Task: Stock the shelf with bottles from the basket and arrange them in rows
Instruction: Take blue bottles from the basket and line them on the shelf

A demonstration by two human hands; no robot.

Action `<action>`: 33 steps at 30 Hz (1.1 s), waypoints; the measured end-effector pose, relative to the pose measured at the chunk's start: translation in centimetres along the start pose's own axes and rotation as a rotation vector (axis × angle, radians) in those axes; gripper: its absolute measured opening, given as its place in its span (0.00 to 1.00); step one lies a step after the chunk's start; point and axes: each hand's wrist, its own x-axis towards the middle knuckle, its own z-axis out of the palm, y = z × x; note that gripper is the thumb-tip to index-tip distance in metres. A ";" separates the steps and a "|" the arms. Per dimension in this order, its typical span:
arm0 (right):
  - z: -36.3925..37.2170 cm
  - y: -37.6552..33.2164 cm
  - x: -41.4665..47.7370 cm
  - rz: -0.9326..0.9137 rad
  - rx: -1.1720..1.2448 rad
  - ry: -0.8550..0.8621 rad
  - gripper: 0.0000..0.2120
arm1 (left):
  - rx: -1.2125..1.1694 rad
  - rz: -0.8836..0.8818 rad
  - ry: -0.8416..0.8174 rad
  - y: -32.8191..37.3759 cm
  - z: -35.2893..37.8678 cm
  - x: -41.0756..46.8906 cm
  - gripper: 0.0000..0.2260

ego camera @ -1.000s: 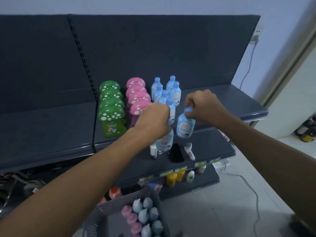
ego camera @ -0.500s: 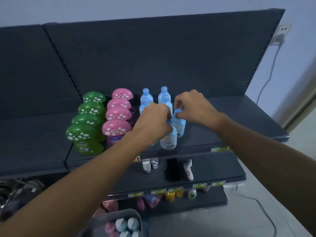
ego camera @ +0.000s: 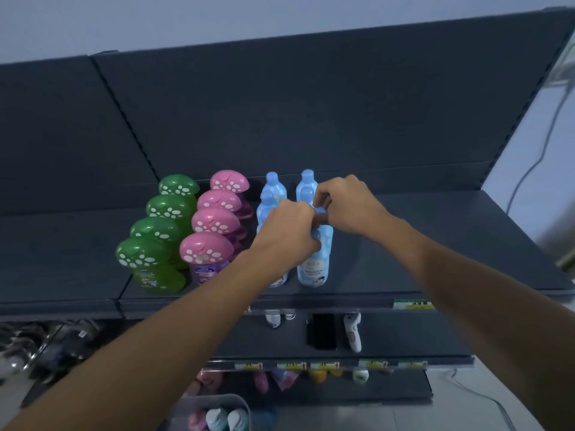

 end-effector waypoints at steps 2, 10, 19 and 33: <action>0.1 0.1 0.4 -0.007 0.010 -0.001 0.06 | -0.002 0.002 0.009 0.1 0.1 0.3 0.02; 0.2 0.7 1.4 -0.005 0.042 -0.013 0.08 | -0.002 0.000 0.024 -0.1 0.4 0.7 0.05; 0.3 0.5 1.4 -0.021 0.030 -0.054 0.10 | -0.018 -0.030 0.021 -0.4 0.8 0.7 0.09; -0.6 -6.8 -0.9 0.036 -0.138 0.097 0.04 | -0.067 0.016 0.092 -6.9 -4.9 -3.1 0.06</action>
